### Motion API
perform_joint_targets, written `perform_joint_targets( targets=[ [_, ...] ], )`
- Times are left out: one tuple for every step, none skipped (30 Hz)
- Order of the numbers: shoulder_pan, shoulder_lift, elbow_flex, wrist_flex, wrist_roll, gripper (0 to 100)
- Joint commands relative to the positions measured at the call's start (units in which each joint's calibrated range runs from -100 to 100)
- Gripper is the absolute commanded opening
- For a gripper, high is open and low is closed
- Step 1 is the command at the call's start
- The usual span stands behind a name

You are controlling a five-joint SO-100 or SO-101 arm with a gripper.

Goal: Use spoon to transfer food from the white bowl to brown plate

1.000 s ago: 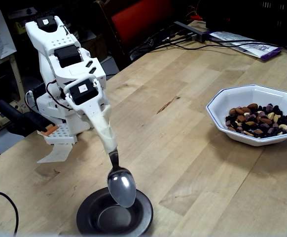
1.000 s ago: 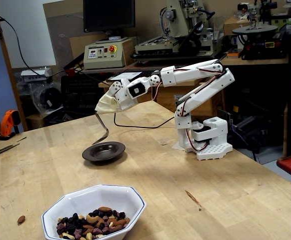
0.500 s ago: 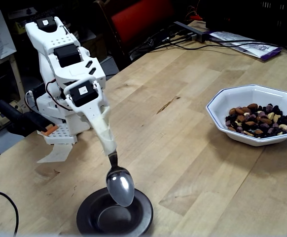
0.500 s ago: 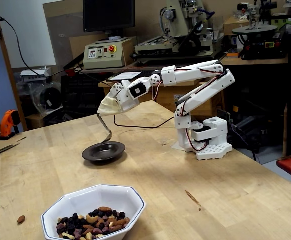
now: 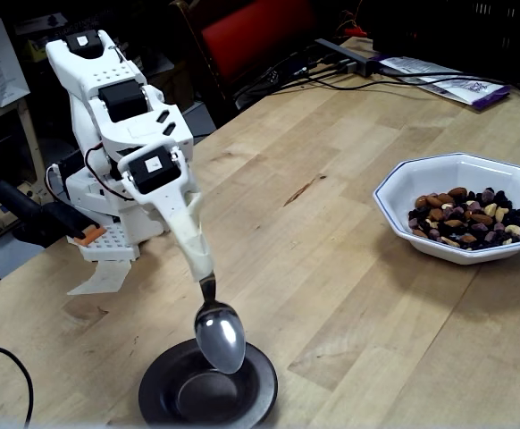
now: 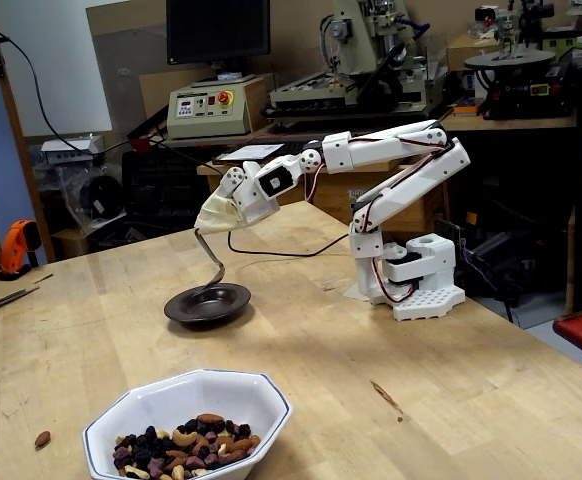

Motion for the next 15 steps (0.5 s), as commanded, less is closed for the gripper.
perform_joint_targets(
  targets=[
    [-7.16,-5.51,-1.66,4.43,0.34,5],
    [-8.72,-7.23,-1.75,6.49,0.34,5],
    [-10.42,-9.28,-1.75,8.78,0.34,5],
    [-11.98,-11.68,-1.75,11.23,0.34,5],
    [-13.01,-13.82,-1.75,13.6,0.34,5],
    [-14.35,-16.13,-1.66,16.05,0.34,5],
    [-15.61,-18.35,-1.66,18.58,0.34,5],
    [-16.42,-20.58,-1.66,21.19,0.34,5],
    [-17.24,-22.72,-1.57,24.04,0.34,5],
    [-17.83,-24.77,-1.57,26.88,0.34,5],
    [-18.35,-27.42,-1.57,30.76,0.34,5],
    [-18.94,-29.05,-1.57,32.97,0.34,5],
    [-19.01,-30.67,-1.57,35.26,0.34,5],
    [-18.72,-32.21,-1.57,36.69,0.34,5],
    [-18.64,-33.07,-1.57,38.58,0.34,5]
  ],
)
